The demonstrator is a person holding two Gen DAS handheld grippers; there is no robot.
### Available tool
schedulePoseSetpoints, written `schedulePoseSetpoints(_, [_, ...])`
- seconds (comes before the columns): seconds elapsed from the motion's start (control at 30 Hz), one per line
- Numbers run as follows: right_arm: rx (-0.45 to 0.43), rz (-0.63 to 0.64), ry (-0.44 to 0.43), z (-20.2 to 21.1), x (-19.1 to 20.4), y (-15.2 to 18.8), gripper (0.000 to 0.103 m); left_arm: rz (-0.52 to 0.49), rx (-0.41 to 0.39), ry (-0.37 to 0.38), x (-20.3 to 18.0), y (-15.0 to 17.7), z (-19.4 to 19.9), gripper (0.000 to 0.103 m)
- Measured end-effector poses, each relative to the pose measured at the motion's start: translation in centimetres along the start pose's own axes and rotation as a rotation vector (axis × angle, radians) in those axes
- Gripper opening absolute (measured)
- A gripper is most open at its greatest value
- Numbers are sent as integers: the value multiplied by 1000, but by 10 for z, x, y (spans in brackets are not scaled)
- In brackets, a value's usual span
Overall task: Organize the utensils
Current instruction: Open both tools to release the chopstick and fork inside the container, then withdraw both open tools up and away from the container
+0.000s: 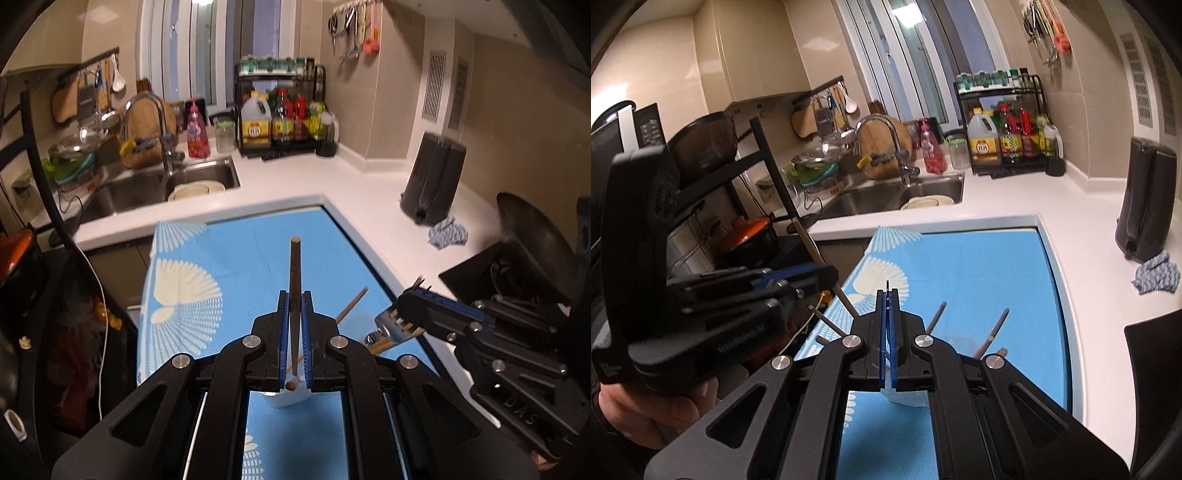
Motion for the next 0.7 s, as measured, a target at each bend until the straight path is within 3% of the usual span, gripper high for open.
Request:
schedulePoseSetpoints(0.07, [7,-1,28,-1,0,2,7,5,9,11,3,6,-2,9])
schedulePoseSetpoints(0.13, [-8,-3,40,5,0,3,26,-1,-11,11,5,6,8,29])
schedulePoseSetpoints(0.2, [-29,8,54,15,2,1,38,-14,-64,8,4,5,27,36])
schedulePoseSetpoints(0.3, [-70,24,70,39,7,-1,40,-23,-141,6,4,6,61,44])
schedulePoseSetpoints(0.37, [-110,40,101,61,10,2,49,-22,-193,7,4,10,81,55])
schedulePoseSetpoints(0.43, [-150,44,134,81,11,9,67,-15,-251,-2,5,21,102,67])
schedulePoseSetpoints(0.53, [-203,40,230,108,8,30,89,24,-310,-6,6,52,119,84])
schedulePoseSetpoints(0.6, [-222,60,303,117,8,52,98,61,-339,-16,5,76,120,94])
schedulePoseSetpoints(0.7, [-199,61,421,114,1,86,98,87,-341,-55,-4,119,102,96])
Point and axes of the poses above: each gripper's, at about its wrist camera, not at the fingertips, and z roughly against the way its jaws point, x to its left, y to its underside, the point moved 1 cm from there along -z, roughly the way its jaws point, and after that the axes turned 6 degrees about y, right-handed, at the moved point
